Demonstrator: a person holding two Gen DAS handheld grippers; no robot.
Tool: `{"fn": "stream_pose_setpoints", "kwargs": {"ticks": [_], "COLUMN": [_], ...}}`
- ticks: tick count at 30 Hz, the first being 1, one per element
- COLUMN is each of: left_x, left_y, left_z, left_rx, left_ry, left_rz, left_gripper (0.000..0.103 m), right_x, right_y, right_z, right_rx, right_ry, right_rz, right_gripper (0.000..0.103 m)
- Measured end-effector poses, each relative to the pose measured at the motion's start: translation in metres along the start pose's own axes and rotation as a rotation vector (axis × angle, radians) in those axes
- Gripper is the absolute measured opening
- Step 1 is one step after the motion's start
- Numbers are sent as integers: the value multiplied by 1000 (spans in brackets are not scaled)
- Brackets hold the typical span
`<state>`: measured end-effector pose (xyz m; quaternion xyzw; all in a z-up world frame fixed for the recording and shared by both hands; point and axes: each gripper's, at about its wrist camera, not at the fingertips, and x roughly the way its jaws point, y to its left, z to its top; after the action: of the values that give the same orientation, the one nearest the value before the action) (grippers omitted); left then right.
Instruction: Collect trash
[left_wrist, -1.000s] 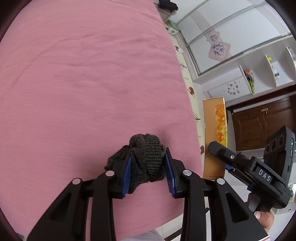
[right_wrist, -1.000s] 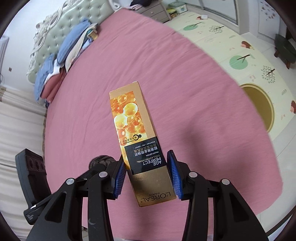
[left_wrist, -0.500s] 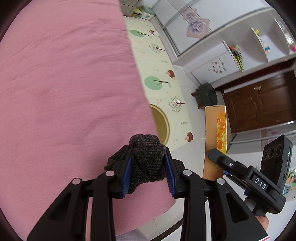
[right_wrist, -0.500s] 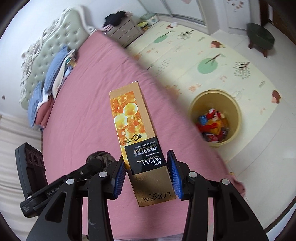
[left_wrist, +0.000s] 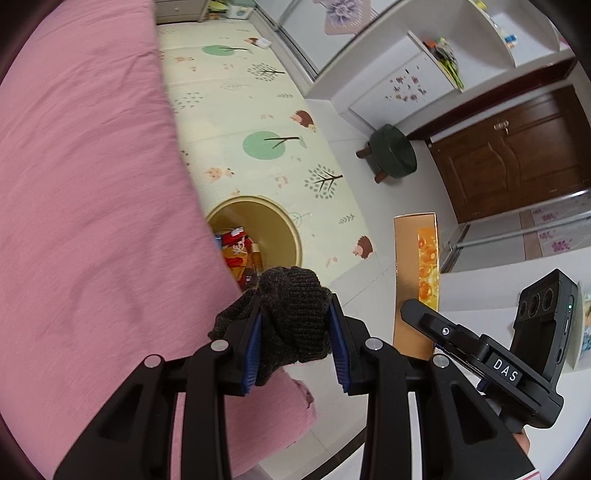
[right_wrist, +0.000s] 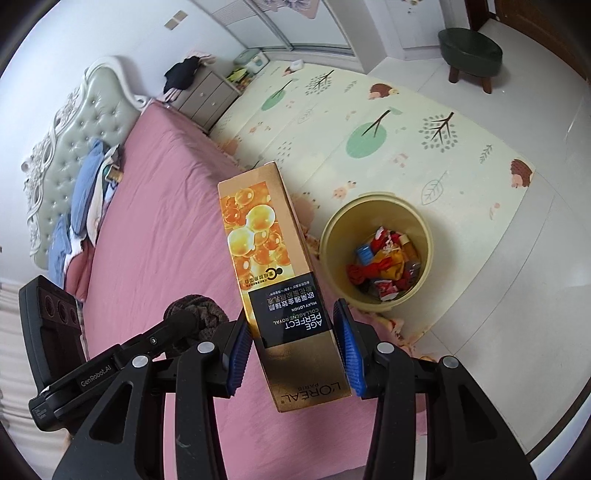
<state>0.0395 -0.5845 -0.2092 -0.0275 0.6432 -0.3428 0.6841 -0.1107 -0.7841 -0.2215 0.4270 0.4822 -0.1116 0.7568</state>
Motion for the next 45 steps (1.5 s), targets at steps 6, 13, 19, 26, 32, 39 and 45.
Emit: {"fn": "stream_pose_setpoints", "kwargs": {"ticks": [6, 13, 19, 26, 32, 39, 45], "left_x": [24, 45, 55, 63, 49, 12, -26], "left_y": [-27, -50, -44, -33, -30, -14, 26], "left_z": [24, 54, 70, 67, 61, 50, 28], "left_rx": [51, 132, 119, 114, 128, 118, 65], "left_ry": [25, 42, 55, 106, 79, 23, -23], "left_rz": [-5, -14, 8, 26, 20, 45, 104], "left_gripper": [33, 39, 93, 93, 93, 93, 94], "right_x": [3, 6, 10, 15, 15, 12, 25], "right_y": [-22, -30, -33, -30, -14, 25, 72], "right_z": [27, 60, 81, 84, 81, 72, 45], "right_rx": [24, 31, 45, 64, 33, -46, -139], "right_ry": [-15, -27, -19, -12, -4, 10, 70], "right_rz": [-1, 13, 11, 17, 29, 56, 73], "right_gripper": [42, 44, 61, 60, 60, 60, 60]}}
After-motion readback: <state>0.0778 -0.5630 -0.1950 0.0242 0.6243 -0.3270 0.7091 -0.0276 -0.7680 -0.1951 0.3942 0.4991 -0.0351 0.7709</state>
